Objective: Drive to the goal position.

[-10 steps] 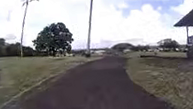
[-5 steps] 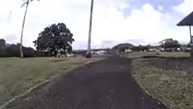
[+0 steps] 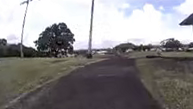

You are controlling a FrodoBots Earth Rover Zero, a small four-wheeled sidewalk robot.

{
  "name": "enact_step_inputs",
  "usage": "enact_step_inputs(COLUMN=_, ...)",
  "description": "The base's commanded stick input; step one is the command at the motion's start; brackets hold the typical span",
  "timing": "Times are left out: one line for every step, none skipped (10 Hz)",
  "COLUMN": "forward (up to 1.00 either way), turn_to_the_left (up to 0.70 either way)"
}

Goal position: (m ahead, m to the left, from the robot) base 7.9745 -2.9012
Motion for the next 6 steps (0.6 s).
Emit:
enact_step_inputs(forward=0.85, turn_to_the_left=-0.29)
enact_step_inputs(forward=0.85, turn_to_the_left=-0.22)
enact_step_inputs(forward=0.85, turn_to_the_left=0.0)
enact_step_inputs(forward=0.85, turn_to_the_left=0.0)
enact_step_inputs(forward=0.85, turn_to_the_left=0.0)
enact_step_inputs(forward=0.85, turn_to_the_left=0.0)
